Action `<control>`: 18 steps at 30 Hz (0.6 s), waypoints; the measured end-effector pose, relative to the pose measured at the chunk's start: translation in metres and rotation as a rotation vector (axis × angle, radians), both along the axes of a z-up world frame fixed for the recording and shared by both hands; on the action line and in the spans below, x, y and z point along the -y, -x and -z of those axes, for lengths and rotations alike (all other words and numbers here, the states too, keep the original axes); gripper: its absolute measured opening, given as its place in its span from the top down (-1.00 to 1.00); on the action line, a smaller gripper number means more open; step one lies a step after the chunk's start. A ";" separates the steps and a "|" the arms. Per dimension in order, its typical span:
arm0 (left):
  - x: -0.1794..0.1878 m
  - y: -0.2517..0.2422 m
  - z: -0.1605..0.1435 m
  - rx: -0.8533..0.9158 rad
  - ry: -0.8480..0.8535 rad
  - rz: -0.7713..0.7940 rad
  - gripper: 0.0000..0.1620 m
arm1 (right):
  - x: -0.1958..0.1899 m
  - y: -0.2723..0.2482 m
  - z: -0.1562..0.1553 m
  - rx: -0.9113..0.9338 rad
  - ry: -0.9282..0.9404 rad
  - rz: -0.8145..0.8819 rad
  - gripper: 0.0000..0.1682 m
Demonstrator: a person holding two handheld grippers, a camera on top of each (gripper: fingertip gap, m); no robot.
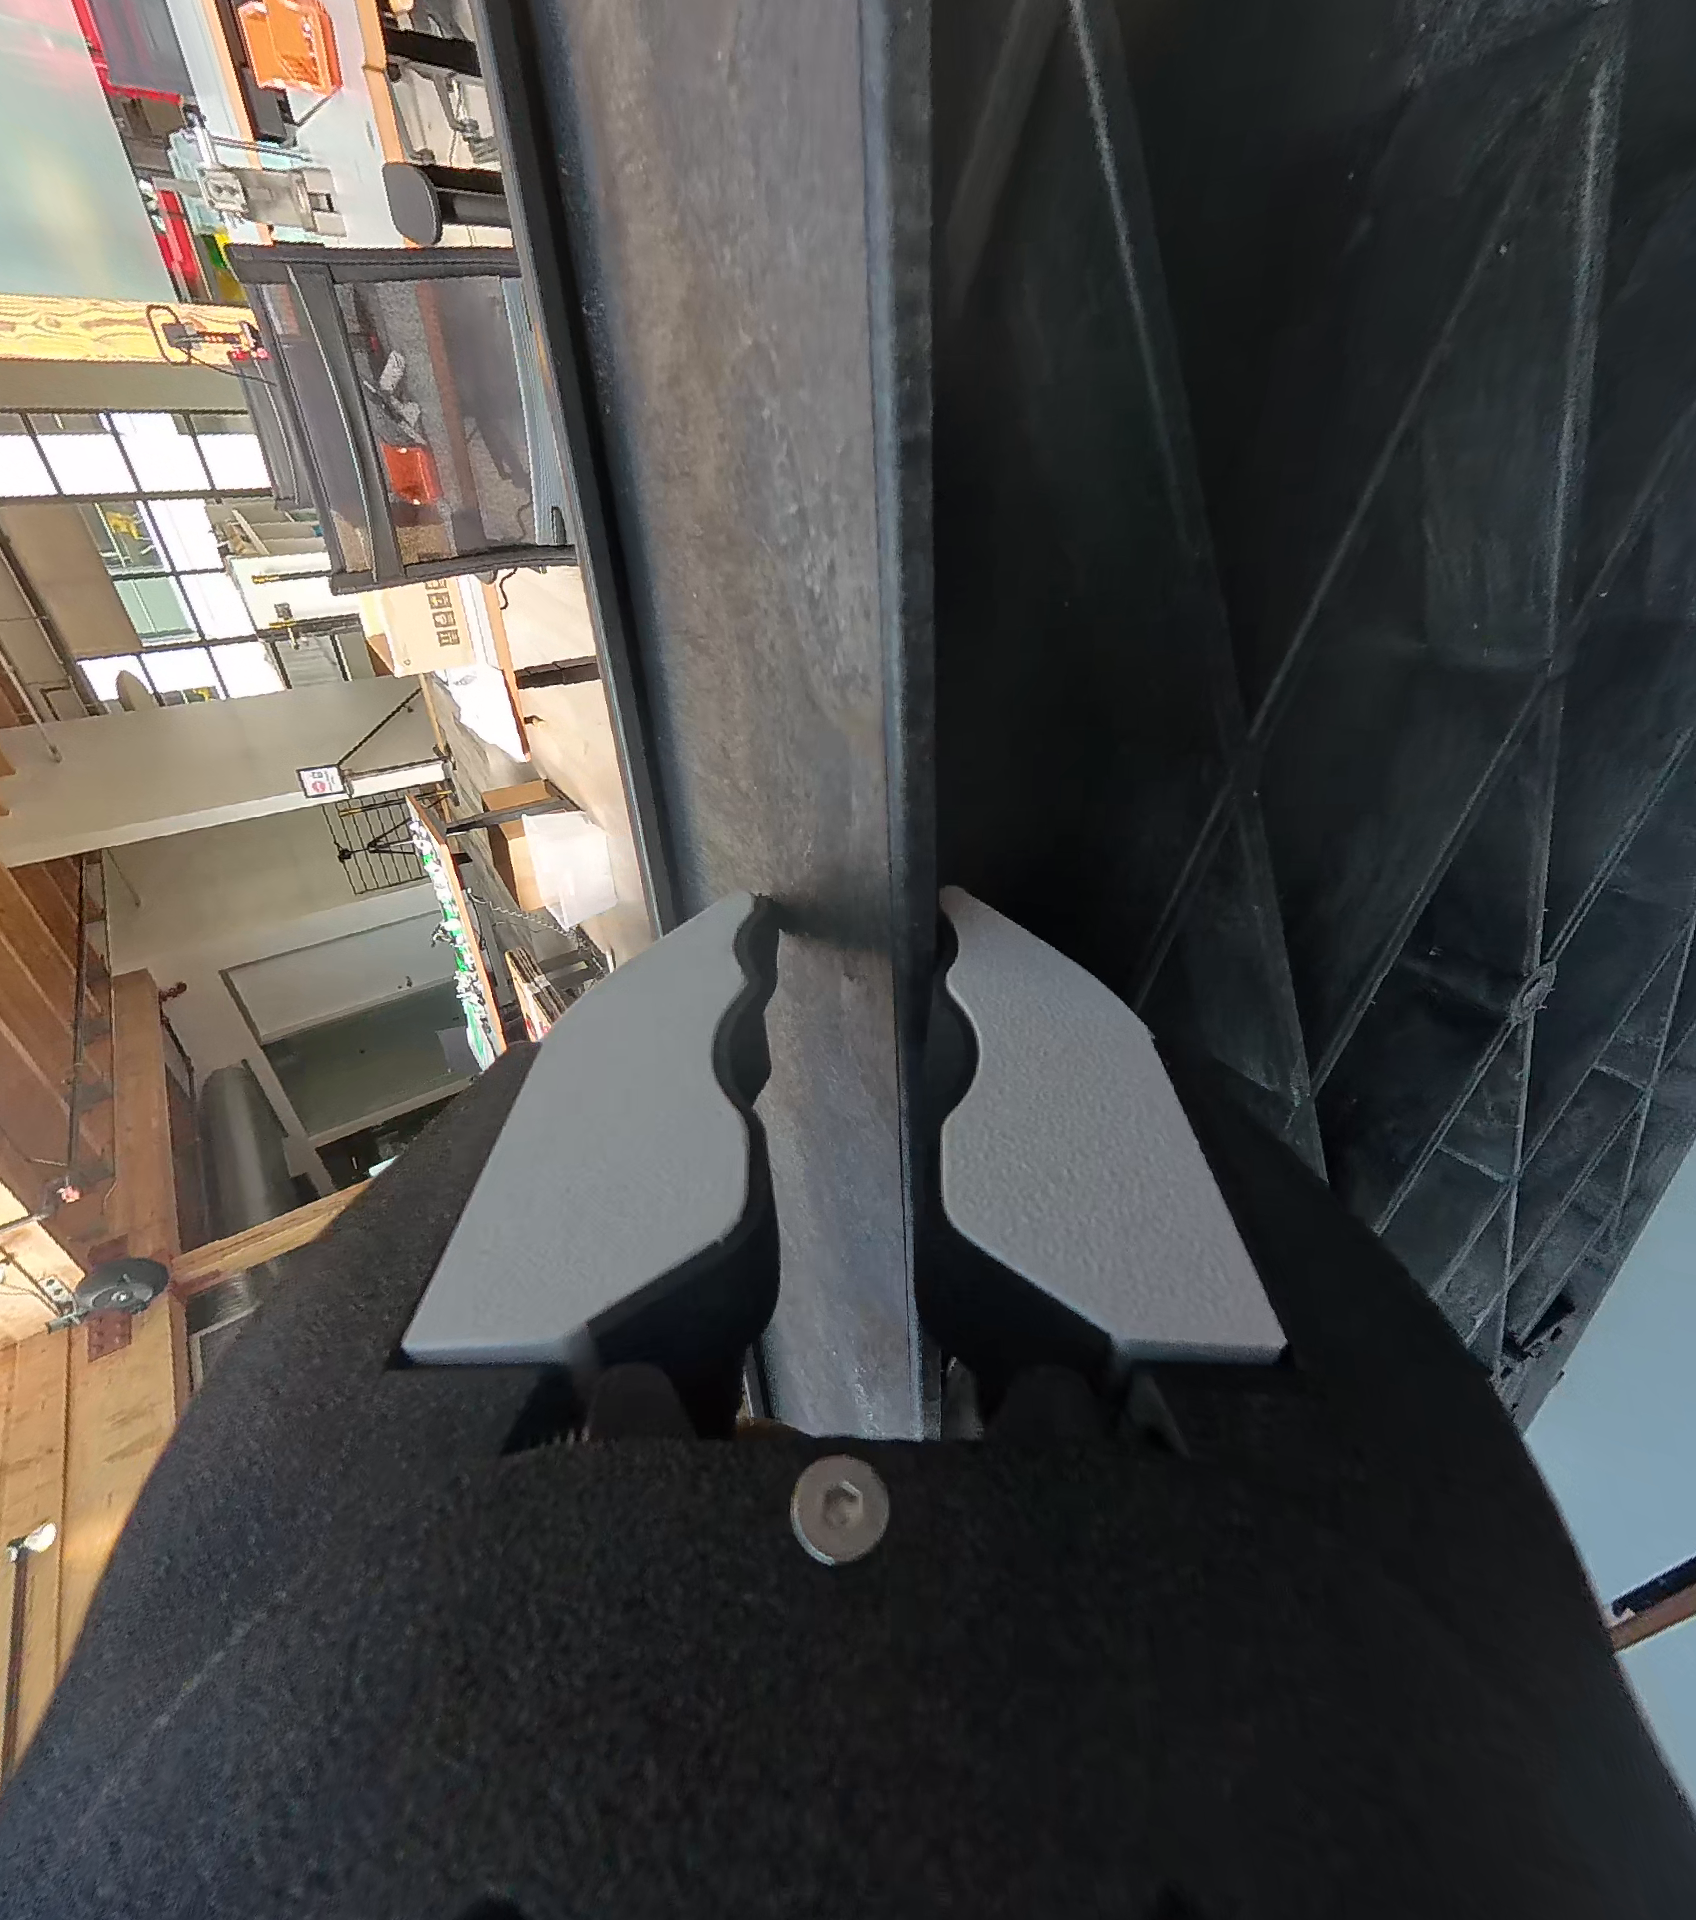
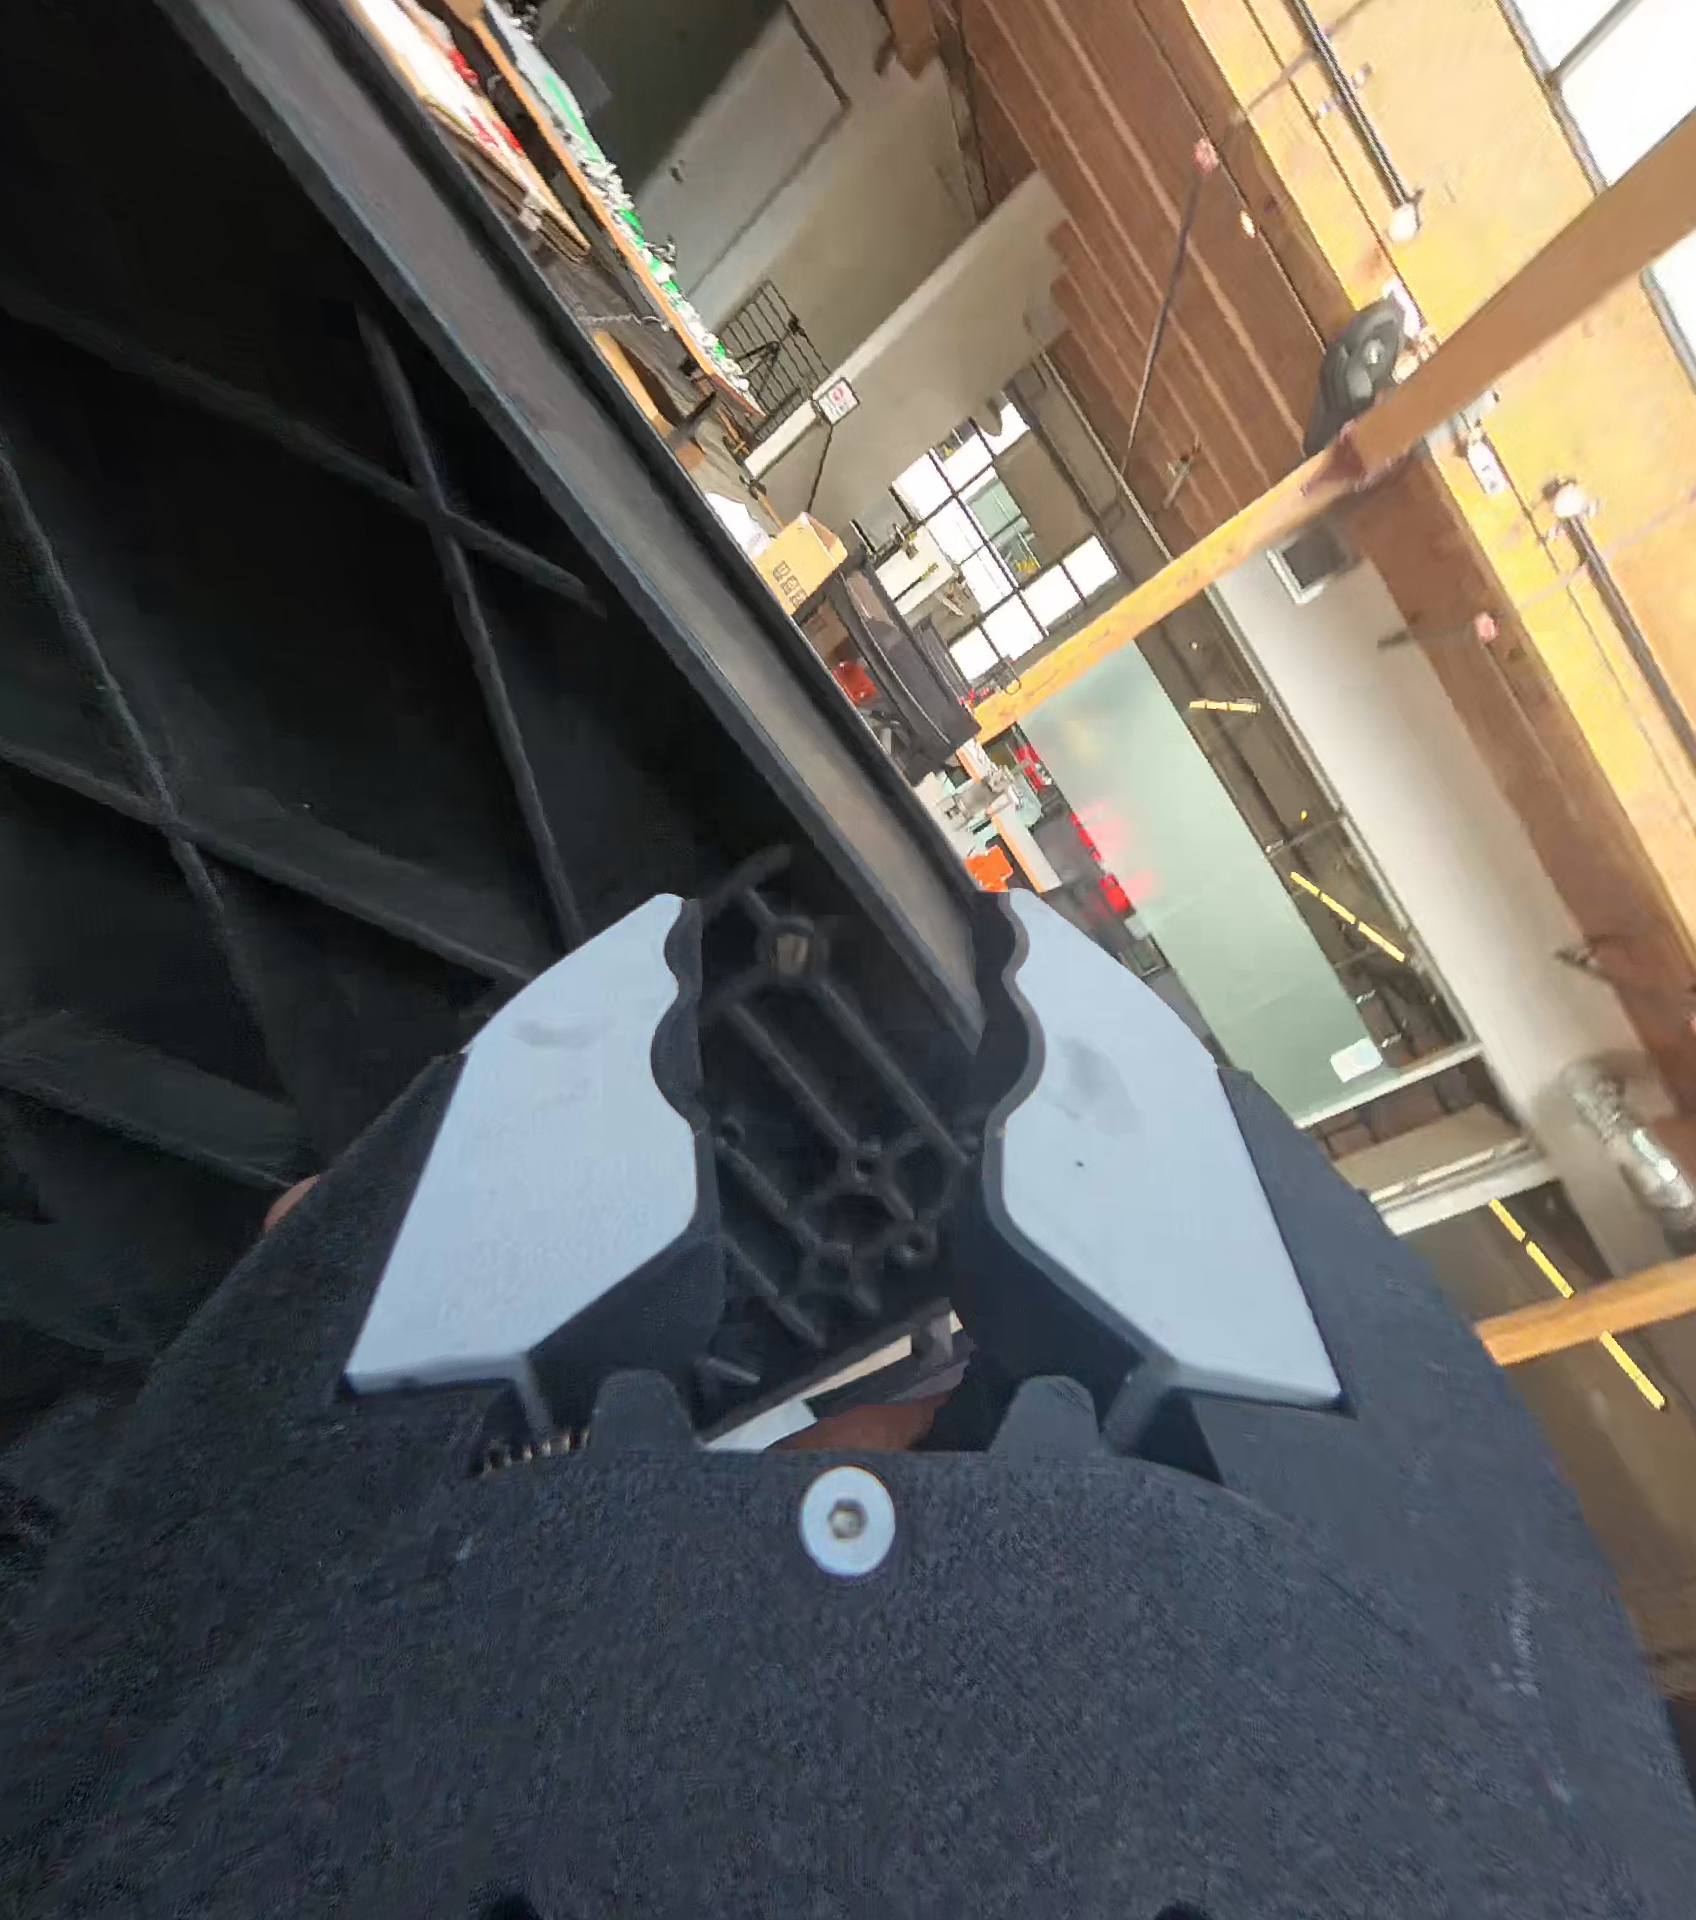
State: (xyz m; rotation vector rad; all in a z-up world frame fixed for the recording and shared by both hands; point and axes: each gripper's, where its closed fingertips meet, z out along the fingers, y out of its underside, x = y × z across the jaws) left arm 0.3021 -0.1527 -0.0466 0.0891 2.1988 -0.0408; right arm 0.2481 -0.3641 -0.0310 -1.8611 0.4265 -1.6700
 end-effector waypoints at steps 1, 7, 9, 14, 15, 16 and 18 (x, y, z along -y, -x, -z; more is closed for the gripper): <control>0.000 -0.001 0.000 -0.002 0.004 -0.002 0.67 | -0.016 -0.008 -0.002 -0.006 0.093 -0.027 0.40; 0.000 -0.002 0.001 -0.002 0.037 0.002 0.67 | -0.047 -0.059 0.020 -0.206 0.431 -0.011 0.54; 0.000 -0.005 0.001 -0.007 0.066 -0.005 0.68 | -0.051 -0.063 0.023 -0.290 0.419 -0.019 0.53; 0.000 -0.016 0.001 -0.037 0.115 -0.008 0.67 | -0.050 -0.073 0.021 -0.351 0.458 -0.006 0.59; 0.000 -0.017 0.002 -0.045 0.125 -0.006 0.67 | -0.049 -0.074 0.021 -0.364 0.468 -0.006 0.60; 0.000 -0.018 0.002 -0.047 0.139 -0.003 0.67 | -0.049 -0.075 0.021 -0.378 0.475 -0.002 0.62; 0.000 -0.019 0.003 -0.037 0.155 0.010 0.66 | -0.049 -0.077 0.020 -0.403 0.491 0.007 0.64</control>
